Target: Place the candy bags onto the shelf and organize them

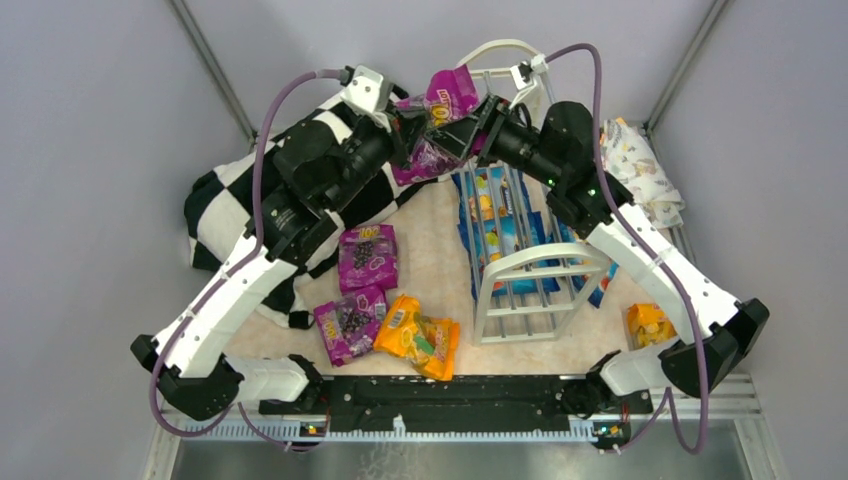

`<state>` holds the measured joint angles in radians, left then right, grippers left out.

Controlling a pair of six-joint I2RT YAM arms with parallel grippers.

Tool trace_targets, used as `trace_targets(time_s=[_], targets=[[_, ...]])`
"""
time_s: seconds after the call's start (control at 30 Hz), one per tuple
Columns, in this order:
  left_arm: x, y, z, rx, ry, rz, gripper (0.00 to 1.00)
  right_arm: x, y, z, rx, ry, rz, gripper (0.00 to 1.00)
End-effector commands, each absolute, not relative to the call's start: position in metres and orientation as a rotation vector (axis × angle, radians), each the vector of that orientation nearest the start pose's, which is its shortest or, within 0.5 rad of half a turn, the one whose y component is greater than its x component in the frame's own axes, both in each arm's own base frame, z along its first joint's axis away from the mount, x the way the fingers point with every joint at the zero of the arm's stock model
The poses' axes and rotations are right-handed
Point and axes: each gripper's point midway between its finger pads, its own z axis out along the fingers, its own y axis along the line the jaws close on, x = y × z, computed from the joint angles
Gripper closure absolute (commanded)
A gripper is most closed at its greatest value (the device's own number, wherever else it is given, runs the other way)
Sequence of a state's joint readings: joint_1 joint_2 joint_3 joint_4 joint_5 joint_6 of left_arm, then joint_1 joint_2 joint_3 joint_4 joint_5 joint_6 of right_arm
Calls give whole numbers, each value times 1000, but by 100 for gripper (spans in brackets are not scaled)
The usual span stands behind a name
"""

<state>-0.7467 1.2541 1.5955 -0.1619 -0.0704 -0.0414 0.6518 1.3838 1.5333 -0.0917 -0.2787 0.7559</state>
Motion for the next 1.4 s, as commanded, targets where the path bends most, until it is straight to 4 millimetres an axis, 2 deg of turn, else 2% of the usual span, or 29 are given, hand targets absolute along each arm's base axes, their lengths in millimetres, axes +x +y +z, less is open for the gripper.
trace_targets(time_s=[0.0, 0.07, 0.17, 0.33, 0.4, 0.47, 0.6, 0.77, 0.83, 0.9, 1.0, 1.1, 1.27, 1.37], targets=[[271, -247, 590, 351, 1118, -707, 100, 285, 316, 500, -140, 1484, 1392, 51], [272, -245, 590, 338, 1129, -701, 99, 284, 314, 503, -128, 1473, 1406, 58], [275, -242, 589, 311, 1142, -694, 88, 283, 312, 508, -119, 1454, 1432, 59], [274, -236, 596, 290, 1139, -686, 59, 287, 305, 510, -79, 1436, 1519, 64], [272, -232, 603, 284, 1128, -680, 42, 288, 300, 513, -69, 1416, 1570, 68], [269, -226, 610, 273, 1114, -668, 33, 290, 296, 516, -55, 1403, 1604, 70], [262, -210, 623, 244, 1084, -636, 21, 303, 281, 519, -15, 1399, 1592, 73], [259, -193, 621, 223, 1086, -573, 16, 320, 250, 534, 57, 1343, 1608, 74], [262, -189, 610, 220, 1103, -528, 15, 329, 239, 537, 89, 1336, 1610, 74], [271, -186, 589, 224, 1143, -463, 15, 338, 232, 538, 109, 1342, 1611, 74], [290, -179, 543, 230, 1229, -316, 14, 354, 220, 537, 150, 1358, 1620, 74], [300, -168, 508, 215, 1286, -208, 12, 366, 218, 533, 160, 1396, 1622, 74], [309, -155, 468, 189, 1359, -100, 5, 387, 217, 521, 195, 1472, 1575, 74], [311, -149, 458, 170, 1352, -63, 1, 398, 220, 513, 218, 1506, 1571, 74]])
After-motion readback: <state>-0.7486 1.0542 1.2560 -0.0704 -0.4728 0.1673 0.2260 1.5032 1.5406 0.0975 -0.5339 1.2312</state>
